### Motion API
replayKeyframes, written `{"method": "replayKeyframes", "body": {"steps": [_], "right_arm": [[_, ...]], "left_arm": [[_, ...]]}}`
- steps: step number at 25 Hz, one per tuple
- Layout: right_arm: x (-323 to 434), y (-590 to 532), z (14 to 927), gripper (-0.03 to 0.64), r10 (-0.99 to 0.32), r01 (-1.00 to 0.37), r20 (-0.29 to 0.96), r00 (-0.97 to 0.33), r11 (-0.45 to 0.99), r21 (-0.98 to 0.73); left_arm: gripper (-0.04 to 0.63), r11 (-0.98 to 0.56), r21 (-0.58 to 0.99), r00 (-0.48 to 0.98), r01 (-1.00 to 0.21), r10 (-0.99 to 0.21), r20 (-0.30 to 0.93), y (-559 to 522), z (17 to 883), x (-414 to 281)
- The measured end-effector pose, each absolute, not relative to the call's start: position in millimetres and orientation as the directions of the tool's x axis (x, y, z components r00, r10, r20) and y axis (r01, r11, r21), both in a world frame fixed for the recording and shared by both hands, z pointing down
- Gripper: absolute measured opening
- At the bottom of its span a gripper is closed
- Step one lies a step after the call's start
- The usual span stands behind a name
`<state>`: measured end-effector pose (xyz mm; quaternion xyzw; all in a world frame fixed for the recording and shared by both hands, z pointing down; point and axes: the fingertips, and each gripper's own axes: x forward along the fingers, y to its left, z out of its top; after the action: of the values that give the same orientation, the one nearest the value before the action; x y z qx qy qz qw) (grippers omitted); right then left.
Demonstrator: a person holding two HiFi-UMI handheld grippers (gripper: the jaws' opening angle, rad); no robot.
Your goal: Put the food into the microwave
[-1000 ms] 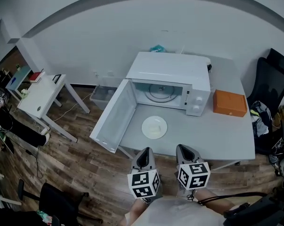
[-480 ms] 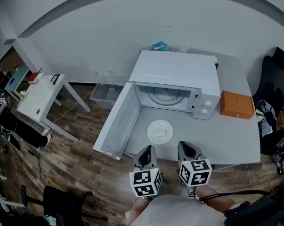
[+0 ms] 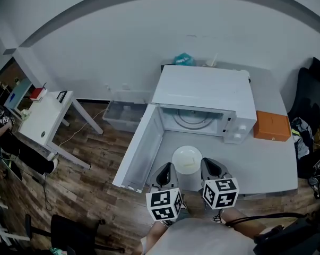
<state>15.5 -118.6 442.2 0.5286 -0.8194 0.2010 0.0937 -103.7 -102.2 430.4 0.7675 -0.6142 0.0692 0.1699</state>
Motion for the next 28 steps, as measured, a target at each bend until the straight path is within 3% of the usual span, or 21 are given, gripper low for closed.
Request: {"method": "replayKeyframes", "body": {"steps": [28], "right_arm": [[-6, -194, 439, 0.017, -0.855, -0.930, 0.372, -0.361, 0.302, -0.208]], "left_arm": [[0.002, -0.263, 0.216, 0.325, -0.940, -0.881, 0.343, -191, 445, -117]]}}
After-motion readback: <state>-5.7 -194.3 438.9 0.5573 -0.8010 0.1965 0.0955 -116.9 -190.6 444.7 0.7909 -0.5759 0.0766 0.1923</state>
